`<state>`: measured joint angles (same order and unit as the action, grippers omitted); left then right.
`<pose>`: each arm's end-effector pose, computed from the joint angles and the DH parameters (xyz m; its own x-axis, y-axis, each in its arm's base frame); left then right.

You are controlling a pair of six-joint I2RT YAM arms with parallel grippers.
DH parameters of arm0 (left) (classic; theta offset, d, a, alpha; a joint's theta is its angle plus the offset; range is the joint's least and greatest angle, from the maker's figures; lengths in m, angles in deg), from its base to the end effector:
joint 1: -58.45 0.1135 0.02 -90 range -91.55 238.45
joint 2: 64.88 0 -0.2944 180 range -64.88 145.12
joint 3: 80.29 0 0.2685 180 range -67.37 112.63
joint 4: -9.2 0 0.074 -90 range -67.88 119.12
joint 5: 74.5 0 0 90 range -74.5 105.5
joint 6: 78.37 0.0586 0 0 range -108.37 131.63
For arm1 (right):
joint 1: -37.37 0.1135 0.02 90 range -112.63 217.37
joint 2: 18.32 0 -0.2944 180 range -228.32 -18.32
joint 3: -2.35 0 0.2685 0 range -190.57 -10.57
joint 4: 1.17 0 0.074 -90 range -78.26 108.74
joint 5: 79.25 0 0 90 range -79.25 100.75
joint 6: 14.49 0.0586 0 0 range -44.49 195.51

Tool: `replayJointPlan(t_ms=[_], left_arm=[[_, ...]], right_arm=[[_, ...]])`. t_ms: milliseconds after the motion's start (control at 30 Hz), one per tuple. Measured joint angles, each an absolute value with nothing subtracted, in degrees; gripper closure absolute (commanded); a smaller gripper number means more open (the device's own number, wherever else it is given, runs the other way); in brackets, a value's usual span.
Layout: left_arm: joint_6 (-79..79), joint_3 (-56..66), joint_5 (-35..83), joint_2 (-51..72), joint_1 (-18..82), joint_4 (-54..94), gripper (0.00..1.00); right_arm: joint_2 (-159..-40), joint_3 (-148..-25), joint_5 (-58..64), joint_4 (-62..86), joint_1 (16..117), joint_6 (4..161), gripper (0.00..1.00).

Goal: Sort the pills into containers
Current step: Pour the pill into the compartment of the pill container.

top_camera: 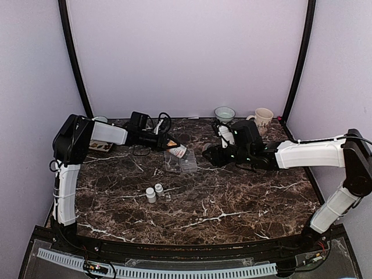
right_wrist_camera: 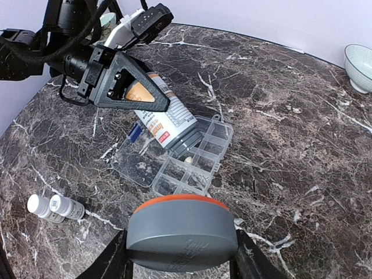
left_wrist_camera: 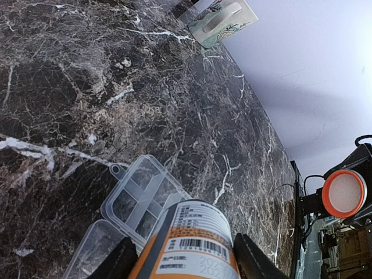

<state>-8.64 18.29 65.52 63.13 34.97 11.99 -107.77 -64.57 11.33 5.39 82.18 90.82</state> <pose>0.4679 -0.2522 0.1540 -0.7534 0.0846 -0.6521 0.6285 0.3841 -0.6763 0.2708 0.2681 0.2405 -0.5171 -0.1415 -0.8441 -0.5826 0.7807 0.2260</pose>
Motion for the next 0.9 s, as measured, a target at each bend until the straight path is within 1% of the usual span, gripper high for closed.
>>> replayJointPlan(t_ms=[333,567,900], left_arm=[[-9.2,17.5,64.5,61.6,35.5,10.6,1.00],[-13.2,14.8,66.4,61.6,36.8,7.0,1.00],[-26.2,9.2,72.3,61.6,38.9,-7.4,1.00]], right_arm=[[-107.8,-64.6,10.7,5.3,82.2,90.8,0.62],[-107.8,-64.6,10.6,5.3,82.2,90.8,0.62],[-107.8,-64.7,10.5,5.4,82.2,90.8,0.62]])
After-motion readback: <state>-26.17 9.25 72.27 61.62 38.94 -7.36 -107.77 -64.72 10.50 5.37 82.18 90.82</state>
